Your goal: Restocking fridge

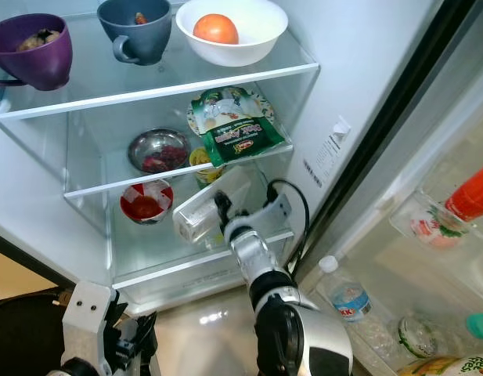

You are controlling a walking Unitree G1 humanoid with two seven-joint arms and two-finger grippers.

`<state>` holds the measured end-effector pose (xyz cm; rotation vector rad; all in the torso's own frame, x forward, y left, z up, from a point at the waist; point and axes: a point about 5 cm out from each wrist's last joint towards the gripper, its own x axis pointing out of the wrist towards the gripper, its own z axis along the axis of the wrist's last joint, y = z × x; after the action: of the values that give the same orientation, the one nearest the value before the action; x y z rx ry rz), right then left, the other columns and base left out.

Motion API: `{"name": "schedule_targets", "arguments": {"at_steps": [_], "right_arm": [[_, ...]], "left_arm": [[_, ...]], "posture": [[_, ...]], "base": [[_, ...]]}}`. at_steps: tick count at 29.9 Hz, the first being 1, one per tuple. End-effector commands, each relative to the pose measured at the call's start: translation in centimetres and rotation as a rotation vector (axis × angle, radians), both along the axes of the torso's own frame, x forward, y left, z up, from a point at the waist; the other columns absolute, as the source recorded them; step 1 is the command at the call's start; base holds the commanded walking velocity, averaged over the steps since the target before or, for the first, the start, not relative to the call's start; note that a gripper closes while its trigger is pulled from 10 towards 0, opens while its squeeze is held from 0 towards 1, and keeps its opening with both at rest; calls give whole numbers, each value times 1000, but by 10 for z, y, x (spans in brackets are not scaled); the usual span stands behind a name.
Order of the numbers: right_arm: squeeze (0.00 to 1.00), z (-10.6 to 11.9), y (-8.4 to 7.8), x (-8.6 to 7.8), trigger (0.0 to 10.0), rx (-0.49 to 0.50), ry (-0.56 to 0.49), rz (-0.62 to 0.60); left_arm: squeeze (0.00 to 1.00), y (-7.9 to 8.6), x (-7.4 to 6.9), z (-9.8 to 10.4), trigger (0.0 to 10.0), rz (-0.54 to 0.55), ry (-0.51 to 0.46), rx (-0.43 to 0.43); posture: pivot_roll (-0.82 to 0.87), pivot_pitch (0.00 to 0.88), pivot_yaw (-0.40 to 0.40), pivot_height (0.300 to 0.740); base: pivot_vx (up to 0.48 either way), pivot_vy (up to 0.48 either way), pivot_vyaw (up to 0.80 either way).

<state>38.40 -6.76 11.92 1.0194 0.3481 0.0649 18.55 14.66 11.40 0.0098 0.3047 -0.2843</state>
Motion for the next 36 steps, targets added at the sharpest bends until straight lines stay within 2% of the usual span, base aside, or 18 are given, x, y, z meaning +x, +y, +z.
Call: {"name": "schedule_targets", "arguments": {"at_steps": [1, 2, 3, 4, 5, 7, 10, 12, 14, 17, 23, 27, 28, 30, 33, 34, 36], "right_arm": [[0, -14, 4, -8, 10000, -51, 34, 26], [0, -16, 2, -8, 10000, -75, 33, 33], [0, -18, -1, -9, 10000, -157, 19, 51], [0, -18, -1, -9, 10000, -157, 19, 51], [0, -15, -4, -7, 10000, -250, -24, 73], [0, -8, -6, -4, 10000, -306, -88, 88], [0, 0, -7, -1, 10000, -341, -149, 97], [0, 17, -7, 4, 10000, -387, -264, 118], [0, 22, -6, 5, 10000, -405, -308, 134], [0, 22, -5, 4, 10000, -416, -318, 141], [0, 12, 0, 0, 10000, -554, -267, 154], [0, 24, 7, 2, 10000, -504, -339, 140], [0, 37, 14, 2, 10000, -407, -424, 167], [0, 44, 17, 1, 10000, -362, -464, 182], [0, 52, 18, 0, 10000, -392, -522, 203], [0, 59, 13, -4, 10000, -463, -590, 205], [0, 62, 11, -10, 10000, -516, -647, 222]], "left_arm": [[0, -2, -3, -8, 10000, 4, 45, -5], [0, -2, -2, -8, 10000, 3, 45, -5], [0, -3, -1, -8, 10000, 1, 44, -4], [0, -3, -1, -8, 10000, 1, 44, -4], [0, -4, 0, -9, 10000, -3, 41, -4], [0, -4, 2, -9, 10000, -6, 40, -4], [0, -4, 2, -9, 10000, -7, 39, -4], [0, -3, 3, -9, 10000, -10, 40, -2], [0, -2, 4, -10, 10000, -13, 43, 0], [0, -3, 5, -11, 10000, -18, 44, 1], [0, -5, 10, -9, 10000, -21, 36, -1], [0, -4, 9, -9, 10000, -22, 36, -1], [0, -4, 8, -10, 10000, -22, 39, 0], [0, -4, 7, -10, 10000, -21, 40, 1], [0, -2, 6, -11, 10000, -20, 45, 3], [0, -2, 6, -11, 10000, -20, 47, 4], [0, -2, 7, -11, 10000, -20, 47, 2]], "posture": [[225, 363, -8, 497], [223, 362, -8, 497], [218, 359, -6, 497], [218, 359, -6, 497], [212, 353, -6, 497], [209, 352, -5, 497], [209, 352, -5, 497], [179, 354, 5, 497], [176, 354, 6, 497], [169, 353, 8, 497], [173, 353, 11, 497], [179, 352, 10, 497], [184, 354, 11, 497], [184, 354, 11, 497], [184, 354, 11, 497], [170, 358, 8, 497], [157, 360, 6, 497]], "base": [[0, 0, 0], [0, 0, 0], [0, 0, 0], [0, 0, 0], [0, 0, 0], [0, 0, 0], [0, 0, 0], [0, 0, 0], [0, 0, 0], [0, 0, 0], [0, 0, 0], [0, 0, 0], [0, 0, 0], [0, 0, 0], [0, 0, 0], [0, 0, 0], [0, 0, 0]]}}
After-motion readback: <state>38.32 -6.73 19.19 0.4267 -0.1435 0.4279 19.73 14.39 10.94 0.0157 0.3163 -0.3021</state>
